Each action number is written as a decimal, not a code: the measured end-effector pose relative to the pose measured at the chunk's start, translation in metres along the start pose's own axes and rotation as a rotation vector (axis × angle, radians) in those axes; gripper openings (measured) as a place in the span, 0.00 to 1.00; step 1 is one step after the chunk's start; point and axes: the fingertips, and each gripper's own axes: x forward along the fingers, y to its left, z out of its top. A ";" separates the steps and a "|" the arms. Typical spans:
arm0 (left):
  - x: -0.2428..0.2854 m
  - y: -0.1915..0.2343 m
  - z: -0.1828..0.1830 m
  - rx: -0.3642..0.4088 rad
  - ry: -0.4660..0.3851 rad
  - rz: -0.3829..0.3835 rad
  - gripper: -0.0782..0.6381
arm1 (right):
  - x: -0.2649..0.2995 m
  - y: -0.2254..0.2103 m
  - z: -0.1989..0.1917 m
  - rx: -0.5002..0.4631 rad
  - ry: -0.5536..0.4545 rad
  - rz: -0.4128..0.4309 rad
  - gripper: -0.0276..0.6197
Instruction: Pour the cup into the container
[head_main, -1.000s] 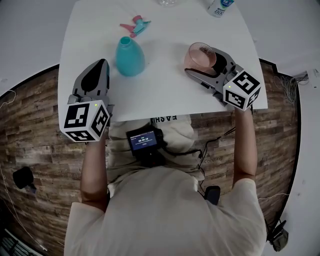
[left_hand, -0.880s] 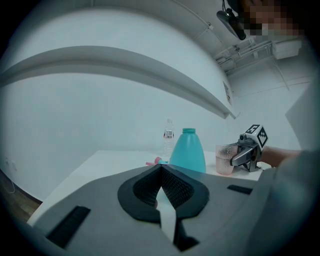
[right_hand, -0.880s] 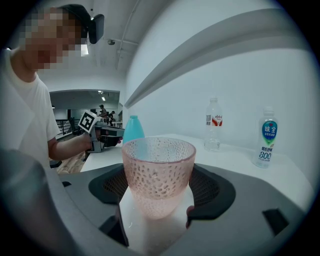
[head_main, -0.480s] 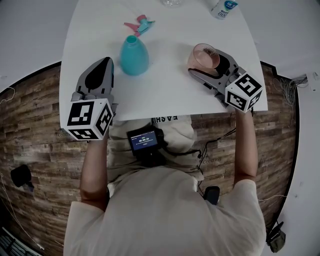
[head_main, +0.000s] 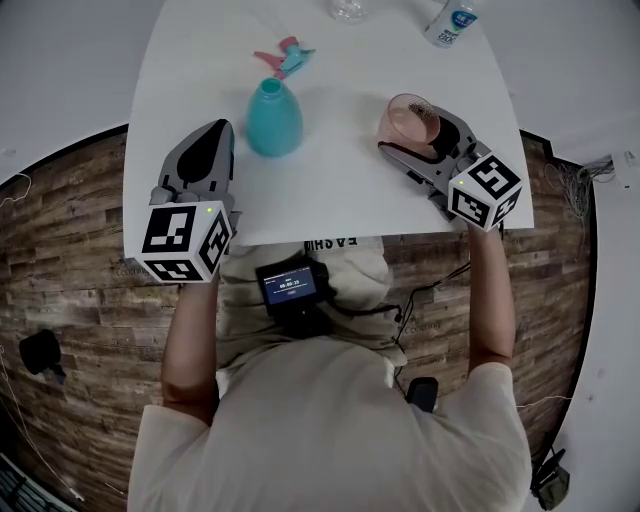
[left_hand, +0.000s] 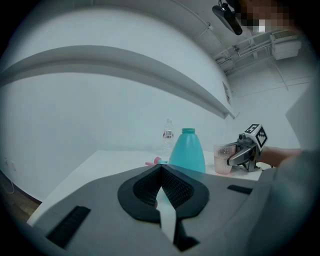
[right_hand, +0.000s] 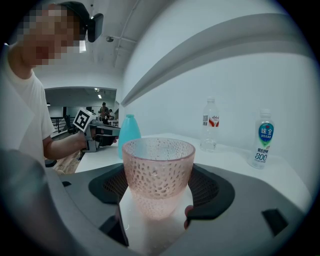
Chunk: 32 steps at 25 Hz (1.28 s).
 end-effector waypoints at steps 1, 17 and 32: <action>0.000 0.000 0.000 0.000 0.000 0.000 0.12 | 0.000 0.000 0.000 0.000 0.001 -0.002 0.61; 0.001 0.001 -0.001 0.002 0.001 -0.001 0.12 | -0.006 0.009 0.020 -0.063 0.023 -0.017 0.61; 0.000 0.000 0.000 0.002 0.001 0.000 0.12 | -0.009 0.013 0.048 -0.121 0.074 -0.032 0.61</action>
